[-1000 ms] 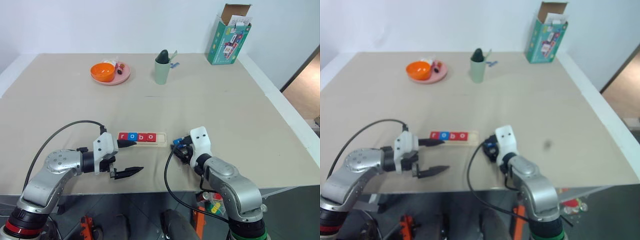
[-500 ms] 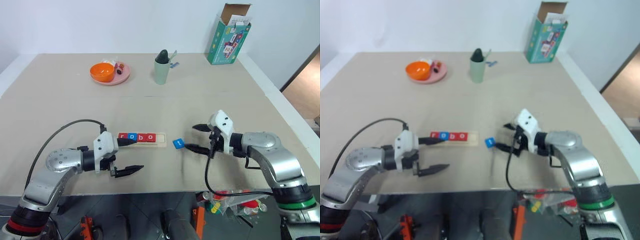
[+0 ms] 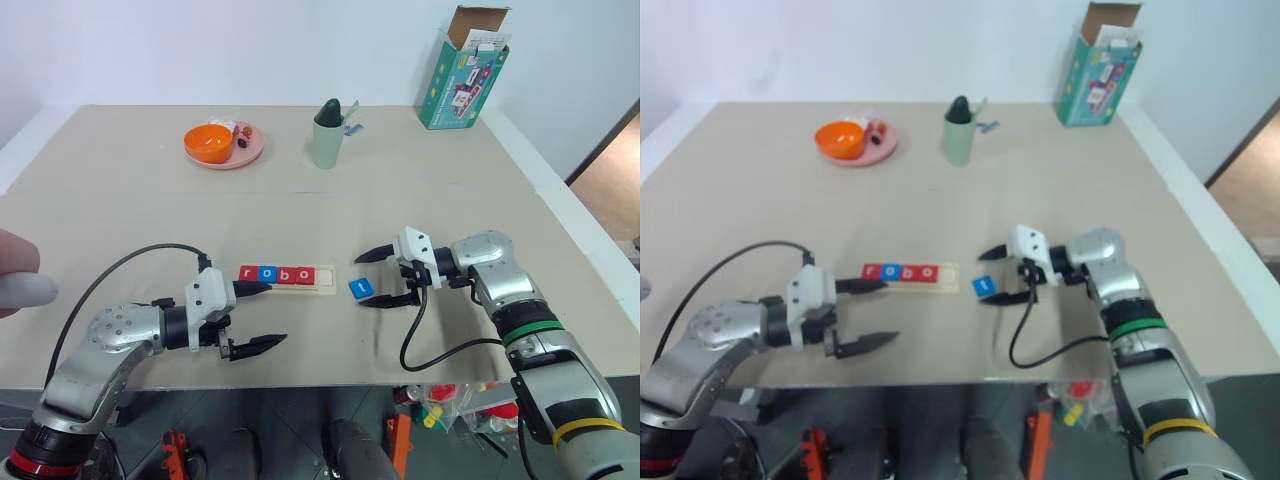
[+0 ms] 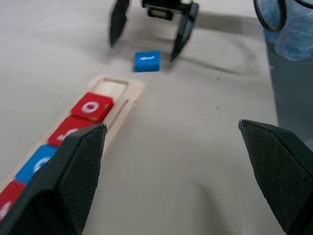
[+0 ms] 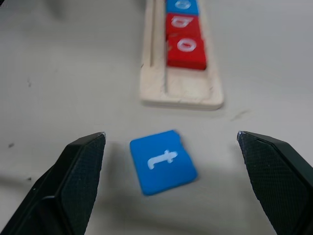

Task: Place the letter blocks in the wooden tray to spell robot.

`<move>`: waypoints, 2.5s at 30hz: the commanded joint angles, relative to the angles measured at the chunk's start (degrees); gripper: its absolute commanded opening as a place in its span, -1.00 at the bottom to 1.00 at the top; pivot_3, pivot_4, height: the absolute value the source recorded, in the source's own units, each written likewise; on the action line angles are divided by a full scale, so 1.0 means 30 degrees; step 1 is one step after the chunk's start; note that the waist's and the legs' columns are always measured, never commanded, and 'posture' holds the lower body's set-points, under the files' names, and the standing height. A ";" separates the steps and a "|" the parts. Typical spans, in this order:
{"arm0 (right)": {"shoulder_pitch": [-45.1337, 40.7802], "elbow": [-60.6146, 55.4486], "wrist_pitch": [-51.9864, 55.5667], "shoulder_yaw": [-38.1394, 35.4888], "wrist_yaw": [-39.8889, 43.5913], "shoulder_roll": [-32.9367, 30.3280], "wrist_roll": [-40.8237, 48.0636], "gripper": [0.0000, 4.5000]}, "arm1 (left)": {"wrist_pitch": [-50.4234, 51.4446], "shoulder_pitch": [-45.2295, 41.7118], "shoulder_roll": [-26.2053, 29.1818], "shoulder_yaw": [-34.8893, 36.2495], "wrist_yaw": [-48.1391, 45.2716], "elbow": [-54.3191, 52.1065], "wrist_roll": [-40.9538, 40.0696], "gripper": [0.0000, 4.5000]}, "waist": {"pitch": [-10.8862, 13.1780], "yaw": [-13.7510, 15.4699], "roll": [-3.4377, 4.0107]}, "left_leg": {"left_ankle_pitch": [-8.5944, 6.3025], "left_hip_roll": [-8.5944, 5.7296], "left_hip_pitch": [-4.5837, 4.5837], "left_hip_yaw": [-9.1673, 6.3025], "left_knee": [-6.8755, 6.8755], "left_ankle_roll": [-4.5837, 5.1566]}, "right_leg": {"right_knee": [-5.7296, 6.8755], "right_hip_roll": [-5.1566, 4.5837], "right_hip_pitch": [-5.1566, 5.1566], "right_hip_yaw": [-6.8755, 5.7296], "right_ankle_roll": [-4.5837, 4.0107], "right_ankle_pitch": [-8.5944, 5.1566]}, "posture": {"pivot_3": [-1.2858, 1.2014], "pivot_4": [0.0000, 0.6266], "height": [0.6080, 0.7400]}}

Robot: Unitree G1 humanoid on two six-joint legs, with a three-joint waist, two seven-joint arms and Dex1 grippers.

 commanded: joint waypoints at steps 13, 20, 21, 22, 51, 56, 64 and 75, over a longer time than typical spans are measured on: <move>-0.1554 0.3780 -0.2745 -0.0210 0.0313 0.0852 -0.1237 -0.07 | 0.0187 0.0331 0.0358 0.0507 0.0528 -0.1123 -0.0250 1.00 | 0.0001 -0.0025 0.0001 | 0.0018 0.0001 0.0157 0.0012 0.0022 0.0001 | 0.0018 0.0005 0.0127 0.0010 -0.0103 -0.0004 | 0.03 -0.52 1.00; -0.1477 0.1538 0.0981 -0.1007 -0.0019 0.1130 -0.0137 -0.46 | 0.0166 0.0298 0.0297 0.0532 0.0580 -0.0851 -0.0212 1.00 | 0.0005 -0.0040 0.0008 | 0.0018 -0.0001 0.0303 0.0020 0.0019 0.0000 | 0.0016 0.0001 0.0280 0.0024 -0.0133 -0.0035 | 0.03 -0.52 1.00; -0.1454 0.0798 0.2035 -0.1121 -0.0267 0.1315 0.0126 -0.46 | 0.0143 0.0305 0.0279 0.0542 0.0591 -0.0796 -0.0204 1.00 | 0.0006 -0.0060 0.0010 | 0.0017 0.0001 0.0302 0.0022 0.0017 0.0000 | 0.0019 0.0002 0.0273 0.0026 -0.0133 -0.0035 | 0.03 -0.52 1.00; -0.1377 0.0200 0.2765 -0.1193 -0.0453 0.1416 0.0263 -0.46 | 0.0128 0.0308 0.0271 0.0544 0.0596 -0.0764 -0.0197 1.00 | 0.0006 -0.0080 0.0010 | 0.0017 0.0004 0.0299 0.0025 0.0011 0.0000 | 0.0024 0.0004 0.0263 0.0031 -0.0133 -0.0034 | 0.03 -0.52 1.00; -0.1938 -0.0391 0.4796 -0.0138 -0.2959 0.3760 -0.1472 -0.46 | 0.0178 0.0384 -0.0063 0.0430 0.1004 -0.0769 -0.0173 1.00 | 0.0006 -0.0050 0.0010 | 0.0005 0.0004 0.0285 0.0005 -0.0038 -0.0008 | 0.0028 0.0005 0.0244 0.0002 -0.0134 -0.0086 | 0.03 -0.52 1.00; -0.2110 0.0128 0.4406 -0.0055 -0.2964 0.3984 -0.1747 -0.46 | 0.1059 0.0396 -0.0541 0.0849 0.1579 -0.0958 -0.1250 1.00 | 0.0007 -0.0051 0.0011 | 0.0005 0.0005 0.0284 0.0005 -0.0038 -0.0008 | 0.0028 0.0004 0.0244 0.0002 -0.0135 -0.0087 | 0.03 -0.52 1.00; -0.2500 0.0959 0.4075 -0.0104 -0.3183 0.4280 -0.1988 -0.46 | 0.2318 0.0062 -0.0919 0.1416 0.2417 -0.1321 -0.2766 1.00 | 0.0007 -0.0063 0.0009 | 0.0004 0.0007 0.0286 -0.0001 -0.0038 -0.0009 | 0.0030 0.0012 0.0245 -0.0004 -0.0133 -0.0084 | 0.03 -0.52 1.00; -0.2774 0.1505 0.4290 -0.0013 -0.2812 0.4390 -0.2221 0.02 | 0.2250 -0.0134 -0.0918 0.1263 0.2829 -0.1129 -0.2828 1.00 | 0.0007 -0.0098 0.0009 | 0.0004 0.0006 0.0289 0.0002 -0.0038 -0.0010 | 0.0029 0.0012 0.0245 0.0002 -0.0139 -0.0083 | 0.03 -0.52 1.00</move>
